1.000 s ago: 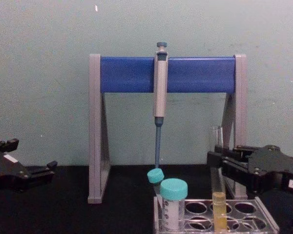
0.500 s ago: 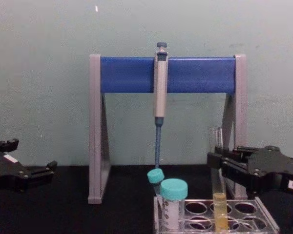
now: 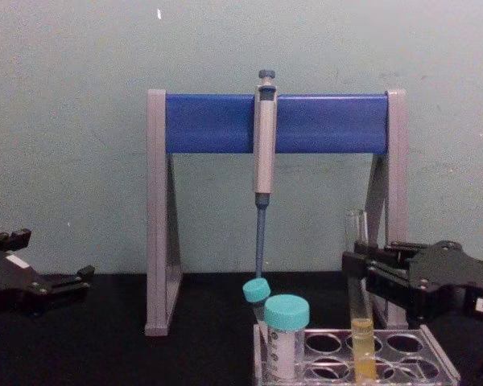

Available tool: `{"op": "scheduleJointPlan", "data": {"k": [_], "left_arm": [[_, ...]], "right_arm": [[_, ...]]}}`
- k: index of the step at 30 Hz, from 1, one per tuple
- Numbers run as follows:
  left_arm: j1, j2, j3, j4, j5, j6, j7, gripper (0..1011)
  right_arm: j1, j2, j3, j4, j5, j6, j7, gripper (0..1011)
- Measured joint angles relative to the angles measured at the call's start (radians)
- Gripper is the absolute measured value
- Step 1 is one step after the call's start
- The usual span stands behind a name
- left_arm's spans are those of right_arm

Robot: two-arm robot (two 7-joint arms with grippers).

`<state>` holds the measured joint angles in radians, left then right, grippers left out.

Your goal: Pick up the test tube from the test tube rack, shake it, then place it back into the test tube rack.

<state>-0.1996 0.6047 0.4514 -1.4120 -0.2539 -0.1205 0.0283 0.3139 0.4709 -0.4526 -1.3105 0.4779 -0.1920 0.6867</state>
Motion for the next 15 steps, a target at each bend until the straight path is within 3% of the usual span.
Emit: {"op": "scheduleJointPlan", "data": {"k": [15], "left_arm": [[0.0, 0.0, 0.0, 0.0, 0.0, 0.0, 0.0, 1001]], "right_arm": [[0.0, 0.0, 0.0, 0.0, 0.001, 0.0, 0.0, 230]]}}
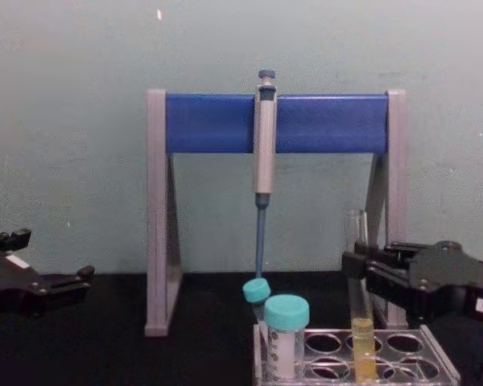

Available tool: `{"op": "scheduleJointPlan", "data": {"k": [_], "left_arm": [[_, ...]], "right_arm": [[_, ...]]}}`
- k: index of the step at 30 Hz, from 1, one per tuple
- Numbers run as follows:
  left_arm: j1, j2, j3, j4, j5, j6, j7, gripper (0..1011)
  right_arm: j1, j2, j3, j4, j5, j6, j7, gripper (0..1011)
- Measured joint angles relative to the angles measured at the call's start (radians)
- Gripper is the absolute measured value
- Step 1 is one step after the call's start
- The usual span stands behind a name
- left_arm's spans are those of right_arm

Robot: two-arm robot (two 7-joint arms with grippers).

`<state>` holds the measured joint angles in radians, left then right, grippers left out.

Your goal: Pick up the test tube from the test tube rack, shake it, then place it back into the test tube rack.

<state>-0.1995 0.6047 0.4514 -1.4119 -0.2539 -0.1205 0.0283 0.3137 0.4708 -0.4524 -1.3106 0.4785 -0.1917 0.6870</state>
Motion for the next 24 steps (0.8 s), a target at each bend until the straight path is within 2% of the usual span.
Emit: {"op": "scheduleJointPlan", "data": {"k": [4, 8, 11, 15, 24], "left_arm": [[0.0, 0.0, 0.0, 0.0, 0.0, 0.0, 0.0, 1002], [0.0, 0.0, 0.0, 0.0, 0.0, 0.0, 0.0, 1001], [0.0, 0.0, 0.0, 0.0, 0.0, 0.0, 0.0, 1001], [0.0, 0.0, 0.0, 0.0, 0.0, 0.0, 0.0, 1001], [0.0, 0.0, 0.0, 0.0, 0.0, 0.0, 0.0, 1001]], "right_arm": [[0.0, 0.0, 0.0, 0.0, -0.002, 0.002, 0.0, 295], [0.0, 0.0, 0.0, 0.0, -0.002, 0.002, 0.0, 448], [0.0, 0.0, 0.0, 0.0, -0.002, 0.002, 0.0, 505], [0.0, 0.0, 0.0, 0.0, -0.002, 0.001, 0.0, 672], [0.0, 0.0, 0.0, 0.0, -0.001, 0.001, 0.0, 915]]}}
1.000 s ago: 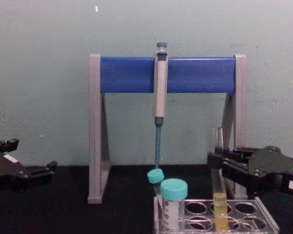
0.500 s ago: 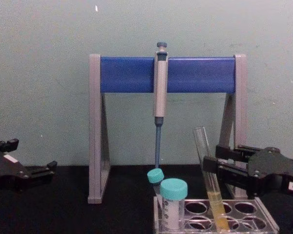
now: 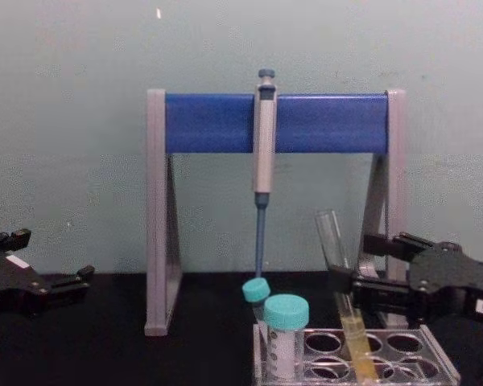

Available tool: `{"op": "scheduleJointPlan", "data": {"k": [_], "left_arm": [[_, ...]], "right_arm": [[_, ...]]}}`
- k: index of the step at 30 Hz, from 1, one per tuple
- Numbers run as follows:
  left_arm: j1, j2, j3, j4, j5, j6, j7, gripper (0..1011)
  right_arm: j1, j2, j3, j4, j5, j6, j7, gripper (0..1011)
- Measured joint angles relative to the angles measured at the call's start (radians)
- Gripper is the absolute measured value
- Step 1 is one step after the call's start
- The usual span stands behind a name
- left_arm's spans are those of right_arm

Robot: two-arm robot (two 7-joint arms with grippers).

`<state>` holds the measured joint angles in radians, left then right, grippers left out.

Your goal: Pick up the test tube from the test tube rack, shake it, then place it back into the test tube rack.

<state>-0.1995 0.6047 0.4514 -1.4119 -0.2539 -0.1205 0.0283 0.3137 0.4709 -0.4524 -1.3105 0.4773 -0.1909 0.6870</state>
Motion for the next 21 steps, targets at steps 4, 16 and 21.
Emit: {"op": "scheduleJointPlan", "data": {"k": [4, 16, 21], "left_arm": [[0.0, 0.0, 0.0, 0.0, 0.0, 0.0, 0.0, 1001], [0.0, 0.0, 0.0, 0.0, 0.0, 0.0, 0.0, 1001], [0.0, 0.0, 0.0, 0.0, 0.0, 0.0, 0.0, 1001]], "right_arm": [[0.0, 0.0, 0.0, 0.0, 0.0, 0.0, 0.0, 1000], [-0.001, 0.0, 0.001, -0.002, 0.001, -0.005, -0.001, 1000], [-0.016, 0.001, 0.016, -0.023, 0.004, -0.025, -0.01, 1000]]}}
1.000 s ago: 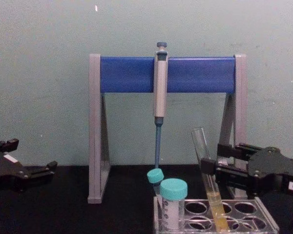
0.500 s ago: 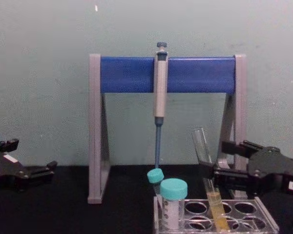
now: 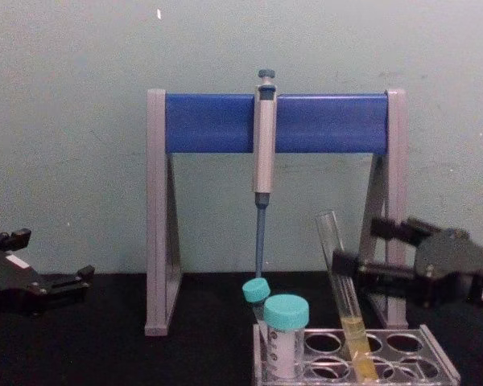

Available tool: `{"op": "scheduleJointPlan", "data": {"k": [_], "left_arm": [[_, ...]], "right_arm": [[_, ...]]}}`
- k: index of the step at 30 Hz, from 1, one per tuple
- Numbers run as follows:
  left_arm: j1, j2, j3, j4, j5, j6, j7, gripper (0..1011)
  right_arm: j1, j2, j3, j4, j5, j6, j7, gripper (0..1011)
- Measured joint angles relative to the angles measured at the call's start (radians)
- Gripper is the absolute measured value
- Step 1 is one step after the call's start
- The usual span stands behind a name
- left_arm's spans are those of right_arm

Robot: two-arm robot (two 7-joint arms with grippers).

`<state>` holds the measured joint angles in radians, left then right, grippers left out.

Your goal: Pick up the test tube from the test tube rack, shake it, then place it back into the test tube rack.

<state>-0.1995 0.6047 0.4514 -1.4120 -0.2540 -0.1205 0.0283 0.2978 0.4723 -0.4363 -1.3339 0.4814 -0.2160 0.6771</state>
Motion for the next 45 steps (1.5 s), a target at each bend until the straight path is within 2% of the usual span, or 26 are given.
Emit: {"op": "scheduleJointPlan", "data": {"k": [4, 5, 6, 8, 10, 11, 13, 14, 17, 19, 20, 21, 24, 26, 30, 45], "left_arm": [[0.0, 0.0, 0.0, 0.0, 0.0, 0.0, 0.0, 1001], [0.0, 0.0, 0.0, 0.0, 0.0, 0.0, 0.0, 1001], [0.0, 0.0, 0.0, 0.0, 0.0, 0.0, 0.0, 1001], [0.0, 0.0, 0.0, 0.0, 0.0, 0.0, 0.0, 1001], [0.0, 0.0, 0.0, 0.0, 0.0, 0.0, 0.0, 1001], [0.0, 0.0, 0.0, 0.0, 0.0, 0.0, 0.0, 1001], [0.0, 0.0, 0.0, 0.0, 0.0, 0.0, 0.0, 1002], [0.0, 0.0, 0.0, 0.0, 0.0, 0.0, 0.0, 1002], [0.0, 0.0, 0.0, 0.0, 0.0, 0.0, 0.0, 1001], [0.0, 0.0, 0.0, 0.0, 0.0, 0.0, 0.0, 1001], [0.0, 0.0, 0.0, 0.0, 0.0, 0.0, 0.0, 1001], [0.0, 0.0, 0.0, 0.0, 0.0, 0.0, 0.0, 1001], [0.0, 0.0, 0.0, 0.0, 0.0, 0.0, 0.0, 1002], [0.0, 0.0, 0.0, 0.0, 0.0, 0.0, 0.0, 1001], [0.0, 0.0, 0.0, 0.0, 0.0, 0.0, 0.0, 1001], [0.0, 0.0, 0.0, 0.0, 0.0, 0.0, 0.0, 1001]], "right_arm": [[-0.021, 0.001, 0.028, -0.032, 0.026, -0.017, -0.01, 1000], [-0.033, 0.001, 0.046, -0.051, 0.037, -0.023, -0.024, 1000], [-0.033, 0.001, 0.046, -0.051, 0.037, -0.023, -0.024, 1000], [-0.062, -0.005, 0.088, -0.09, 0.05, -0.029, -0.083, 1000], [-0.081, -0.011, 0.113, -0.113, 0.046, -0.028, -0.136, 1000], [-0.098, -0.018, 0.136, -0.136, 0.022, -0.023, -0.2, 1000], [-0.111, -0.023, 0.15, -0.153, -0.012, -0.013, -0.265, 1000], [-0.122, -0.03, 0.164, -0.166, -0.054, 0.005, -0.336, 1000], [-0.132, -0.041, 0.175, -0.172, -0.116, 0.05, -0.43, 1000], [-0.136, -0.055, 0.18, -0.164, -0.186, 0.111, -0.529, 1000], [-0.136, -0.055, 0.18, -0.164, -0.186, 0.111, -0.529, 1000], [-0.137, -0.062, 0.179, -0.153, -0.215, 0.138, -0.562, 1000], [-0.137, -0.074, 0.17, -0.125, -0.261, 0.188, -0.607, 1000], [-0.137, -0.08, 0.158, -0.104, -0.293, 0.215, -0.626, 1000], [-0.138, -0.091, 0.151, -0.079, -0.313, 0.248, -0.63, 1000], [-0.139, -0.094, 0.152, -0.072, -0.315, 0.255, -0.627, 1000]]}}
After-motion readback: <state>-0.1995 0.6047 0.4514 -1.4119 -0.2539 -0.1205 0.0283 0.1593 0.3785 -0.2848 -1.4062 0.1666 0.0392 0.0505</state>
